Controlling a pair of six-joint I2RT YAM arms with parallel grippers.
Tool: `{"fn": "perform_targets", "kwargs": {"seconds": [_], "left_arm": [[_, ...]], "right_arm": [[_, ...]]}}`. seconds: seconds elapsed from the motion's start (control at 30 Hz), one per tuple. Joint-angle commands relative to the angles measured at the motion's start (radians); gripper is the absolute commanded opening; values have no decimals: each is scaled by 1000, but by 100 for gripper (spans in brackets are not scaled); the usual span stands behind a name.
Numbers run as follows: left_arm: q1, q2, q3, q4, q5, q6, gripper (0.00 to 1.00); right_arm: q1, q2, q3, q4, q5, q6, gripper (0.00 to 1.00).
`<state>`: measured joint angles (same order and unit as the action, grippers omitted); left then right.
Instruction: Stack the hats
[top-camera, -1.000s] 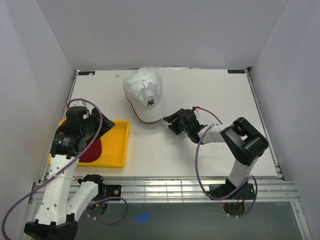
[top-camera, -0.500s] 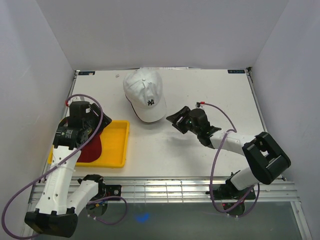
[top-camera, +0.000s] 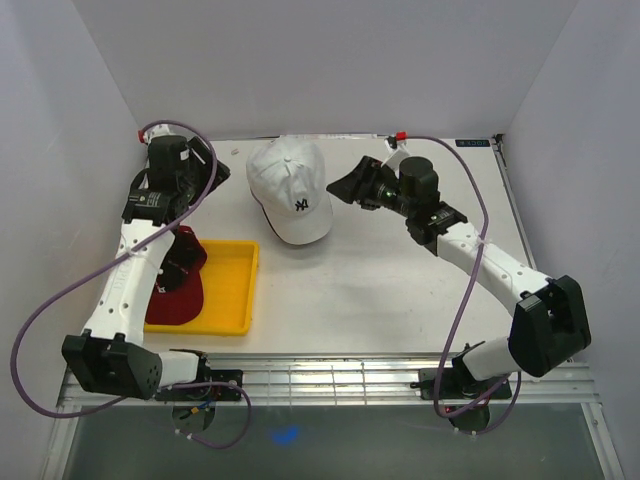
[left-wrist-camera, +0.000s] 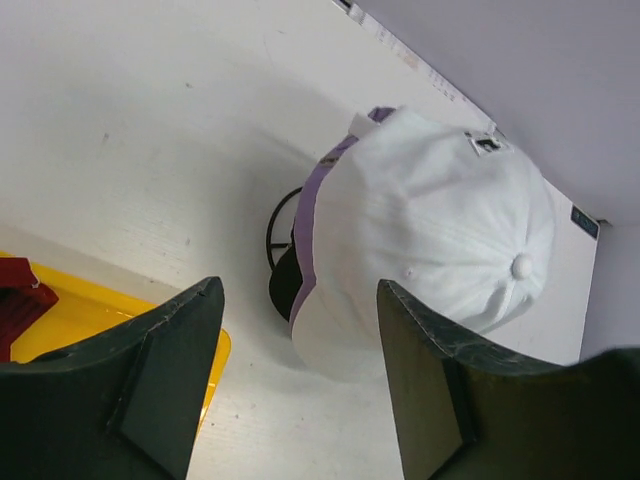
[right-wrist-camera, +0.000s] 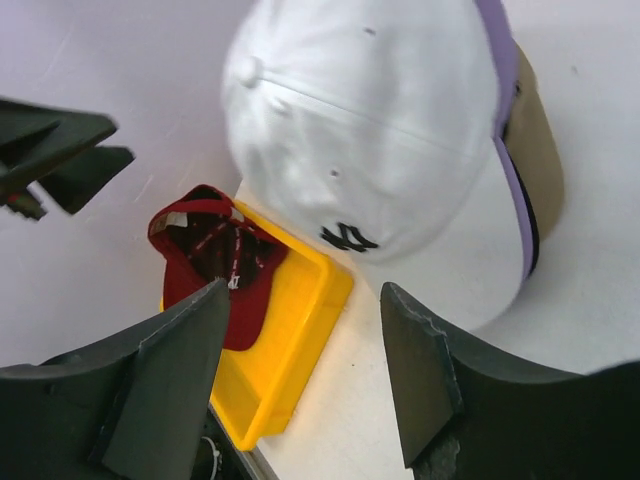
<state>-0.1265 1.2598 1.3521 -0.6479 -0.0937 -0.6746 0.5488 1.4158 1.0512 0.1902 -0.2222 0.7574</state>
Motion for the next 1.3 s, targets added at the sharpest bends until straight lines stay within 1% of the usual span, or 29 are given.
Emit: {"fn": "perform_targets", "kwargs": {"seconds": [0.0, 0.03, 0.07, 0.13, 0.17, 0.23, 0.3, 0.33, 0.37, 0.43, 0.47, 0.57, 0.67, 0.77, 0.8, 0.83, 0.9, 0.93, 0.97, 1.0, 1.03, 1.07, 1.13, 1.17, 1.27], "left_arm": [[-1, 53, 119, -142, -174, -47, 73], [-1, 53, 145, -203, -249, -84, 73], [-2, 46, 139, -252, -364, -112, 73], [1, -8, 79, -318, -443, -166, 73], [1, -29, 62, -341, -506, -181, 73], [-1, -92, 20, -429, -563, -238, 74], [2, -140, -16, -499, -606, -267, 75], [4, -164, -37, -513, -609, -278, 74], [5, -213, -82, -527, -610, -293, 74], [7, -244, -108, -617, -635, -344, 75], [8, -267, -135, -687, -647, -402, 75], [13, -296, -182, -752, -673, -460, 75], [31, -347, -266, -753, -673, -476, 77], [48, -318, -289, -751, -696, -484, 78], [53, -280, -281, -753, -712, -485, 80], [59, -261, -275, -750, -727, -476, 81], [82, -235, -263, -692, -759, -432, 82], [91, -224, -261, -656, -765, -349, 82], [132, -218, -263, -583, -750, -308, 83], [192, -212, -266, -523, -717, -242, 84], [285, -200, -280, -474, -672, -114, 84], [332, -192, -286, -394, -590, -65, 84], [446, -163, -292, -339, -505, 21, 85], [485, -154, -298, -314, -491, 56, 85], [530, -142, -298, -288, -443, 90, 85]], "right_arm": [[-1, 35, 107, -43, -173, -128, 68], [-1, 44, 122, -47, -204, -136, 68], [0, 57, 150, -55, -238, -142, 68], [13, 57, 162, -84, -246, -168, 68], [29, 49, 167, -90, -243, -177, 68], [59, 45, 178, -112, -233, -196, 68], [121, 64, 217, -136, -227, -216, 67], [150, 77, 237, -182, -217, -231, 67], [204, 103, 257, -204, -183, -268, 67], [249, 130, 282, -242, -157, -286, 66], [278, 138, 279, -242, -155, -288, 66], [304, 153, 259, -229, -170, -282, 65], [321, 153, 239, -216, -170, -280, 65], [332, 150, 222, -215, -177, -279, 65], [332, 147, 214, -212, -177, -280, 65], [332, 140, 207, -212, -178, -280, 65], [332, 130, 188, -221, -172, -290, 65], [332, 118, 181, -222, -171, -296, 65], [332, 114, 165, -222, -169, -299, 65], [332, 109, 158, -225, -167, -303, 65], [332, 100, 150, -225, -166, -306, 65], [332, 97, 139, -225, -166, -308, 65], [332, 89, 133, -239, -170, -313, 65], [332, 89, 133, -244, -170, -322, 65], [332, 97, 142, -268, -172, -339, 65]]}}
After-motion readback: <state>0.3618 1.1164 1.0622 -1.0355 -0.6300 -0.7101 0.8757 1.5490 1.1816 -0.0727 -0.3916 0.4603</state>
